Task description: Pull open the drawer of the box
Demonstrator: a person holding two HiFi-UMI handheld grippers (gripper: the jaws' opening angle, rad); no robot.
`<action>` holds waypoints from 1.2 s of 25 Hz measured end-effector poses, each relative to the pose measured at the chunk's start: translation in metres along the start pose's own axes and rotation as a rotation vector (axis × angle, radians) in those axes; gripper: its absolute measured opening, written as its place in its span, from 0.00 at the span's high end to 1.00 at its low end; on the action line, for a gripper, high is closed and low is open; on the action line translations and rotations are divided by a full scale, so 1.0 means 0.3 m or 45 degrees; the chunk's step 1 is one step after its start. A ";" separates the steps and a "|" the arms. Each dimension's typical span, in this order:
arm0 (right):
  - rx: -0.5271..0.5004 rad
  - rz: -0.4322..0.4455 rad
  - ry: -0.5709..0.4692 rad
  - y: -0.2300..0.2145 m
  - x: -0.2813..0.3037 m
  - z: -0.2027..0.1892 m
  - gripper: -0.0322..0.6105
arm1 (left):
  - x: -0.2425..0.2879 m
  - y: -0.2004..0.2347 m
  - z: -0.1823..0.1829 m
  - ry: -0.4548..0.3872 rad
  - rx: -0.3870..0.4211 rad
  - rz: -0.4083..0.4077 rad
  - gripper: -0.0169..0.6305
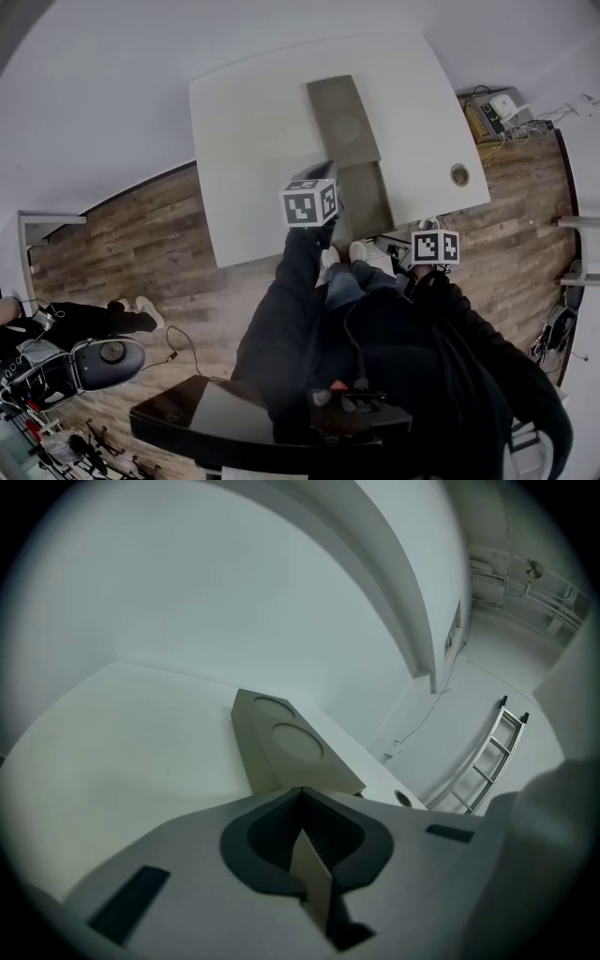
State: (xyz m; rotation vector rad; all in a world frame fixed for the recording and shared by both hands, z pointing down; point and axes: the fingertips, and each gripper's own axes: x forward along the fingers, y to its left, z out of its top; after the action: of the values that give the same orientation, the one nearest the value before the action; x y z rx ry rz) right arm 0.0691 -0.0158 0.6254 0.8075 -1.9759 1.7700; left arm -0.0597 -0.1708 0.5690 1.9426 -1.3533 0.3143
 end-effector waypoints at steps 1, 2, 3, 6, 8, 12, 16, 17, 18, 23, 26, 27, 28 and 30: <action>-0.006 0.010 0.009 0.004 0.001 -0.002 0.85 | 0.000 -0.001 0.001 -0.004 0.003 0.002 0.97; -0.012 0.023 0.019 0.008 0.000 -0.004 0.85 | 0.000 -0.002 0.001 -0.008 0.007 0.003 0.97; -0.017 0.033 0.028 0.009 -0.001 -0.006 0.83 | 0.000 -0.003 0.001 -0.013 0.010 0.003 0.97; -0.022 0.041 0.043 0.000 -0.012 0.001 0.81 | -0.005 0.001 0.002 -0.025 0.017 0.017 0.97; -0.022 0.033 0.047 -0.014 -0.030 0.008 0.79 | -0.021 0.001 0.008 -0.049 0.027 0.032 0.97; -0.024 0.009 0.045 -0.047 -0.109 0.019 0.79 | -0.084 -0.017 0.039 -0.132 0.014 0.044 0.97; -0.067 0.009 -0.084 -0.031 -0.222 0.114 0.79 | -0.163 -0.045 0.099 -0.241 0.002 0.047 0.97; -0.105 0.012 -0.132 -0.008 -0.249 0.154 0.79 | -0.188 -0.054 0.118 -0.272 0.001 0.048 0.97; -0.155 0.014 -0.182 0.024 -0.275 0.197 0.79 | -0.214 -0.064 0.138 -0.306 0.000 0.049 0.97; -0.466 0.088 -0.453 0.281 -0.367 0.433 0.95 | -0.351 -0.122 0.257 -0.501 0.007 0.088 0.97; -0.630 0.145 -0.597 0.454 -0.390 0.551 0.95 | -0.424 -0.147 0.332 -0.604 0.044 0.131 0.97; -0.684 0.153 -0.635 0.504 -0.393 0.581 0.95 | -0.444 -0.155 0.358 -0.635 0.065 0.143 0.97; -0.735 0.157 -0.672 0.550 -0.399 0.605 0.95 | -0.465 -0.167 0.381 -0.664 0.090 0.156 0.97; -0.824 0.159 -0.739 0.625 -0.419 0.626 0.95 | -0.512 -0.202 0.414 -0.724 0.132 0.176 0.97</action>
State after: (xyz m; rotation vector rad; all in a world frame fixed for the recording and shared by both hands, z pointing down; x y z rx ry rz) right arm 0.0667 -0.1699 0.3756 1.0405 -2.7886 0.8659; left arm -0.0947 -0.1369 0.3683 2.1191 -1.8660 -0.1223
